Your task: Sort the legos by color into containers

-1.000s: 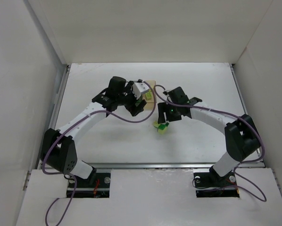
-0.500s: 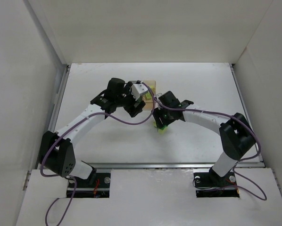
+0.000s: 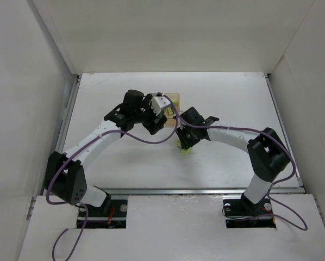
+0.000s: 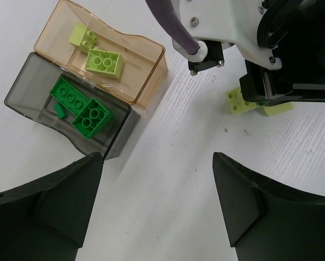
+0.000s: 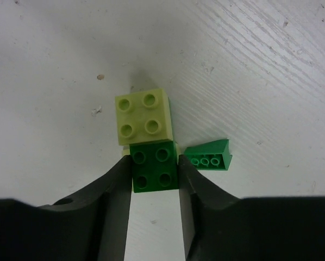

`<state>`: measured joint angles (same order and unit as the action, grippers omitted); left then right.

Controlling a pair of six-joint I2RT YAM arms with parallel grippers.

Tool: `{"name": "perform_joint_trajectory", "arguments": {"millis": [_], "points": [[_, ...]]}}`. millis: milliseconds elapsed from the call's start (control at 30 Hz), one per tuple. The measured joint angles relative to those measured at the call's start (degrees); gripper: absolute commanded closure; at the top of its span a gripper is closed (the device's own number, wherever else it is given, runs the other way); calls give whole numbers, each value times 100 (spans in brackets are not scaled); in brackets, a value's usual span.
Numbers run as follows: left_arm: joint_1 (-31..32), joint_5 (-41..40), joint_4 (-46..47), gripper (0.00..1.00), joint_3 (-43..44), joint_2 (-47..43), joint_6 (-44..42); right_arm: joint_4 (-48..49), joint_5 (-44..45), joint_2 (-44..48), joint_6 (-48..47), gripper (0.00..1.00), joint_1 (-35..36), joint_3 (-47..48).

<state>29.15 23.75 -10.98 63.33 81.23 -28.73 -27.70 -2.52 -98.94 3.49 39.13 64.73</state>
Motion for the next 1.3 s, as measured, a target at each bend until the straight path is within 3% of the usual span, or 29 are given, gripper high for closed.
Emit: {"name": "perform_joint_trajectory", "arguments": {"millis": [100, 233, 400, 567, 667, 767, 800, 900, 1133, 1300], "points": [[0, 2, 0, 27, 0, -7, -24, 33, -2, -7, 9, 65, 0, 0], [-2, 24, -4, 29, 0, -11, -81, 74, -9, -22, 13, 50, 2, 0], [-2, 55, -39, 29, -48, -31, -140, 111, -66, -175, 13, 43, 2, 0], [-2, 70, -87, 29, -94, -42, -166, 76, -46, -302, 15, 41, 81, 0], [-2, 101, -85, 29, -94, -46, -168, 68, -44, -302, 17, 50, 151, 0], [-2, 133, -83, 29, -94, -57, -170, 74, -46, -273, 39, 73, 164, 0], [-2, 133, -85, 29, -94, -63, -173, 76, -48, -269, 42, 86, 166, 0], [-2, 138, -83, 34, -94, -83, -197, 85, -66, -236, 48, 100, 166, 0], [0, 608, -216, 40, -136, -232, -710, -37, -181, 197, 72, 100, 175, -9], [-7, 1552, -688, 30, -396, -649, -1827, -90, -411, 833, -44, 100, 188, 70]]}}
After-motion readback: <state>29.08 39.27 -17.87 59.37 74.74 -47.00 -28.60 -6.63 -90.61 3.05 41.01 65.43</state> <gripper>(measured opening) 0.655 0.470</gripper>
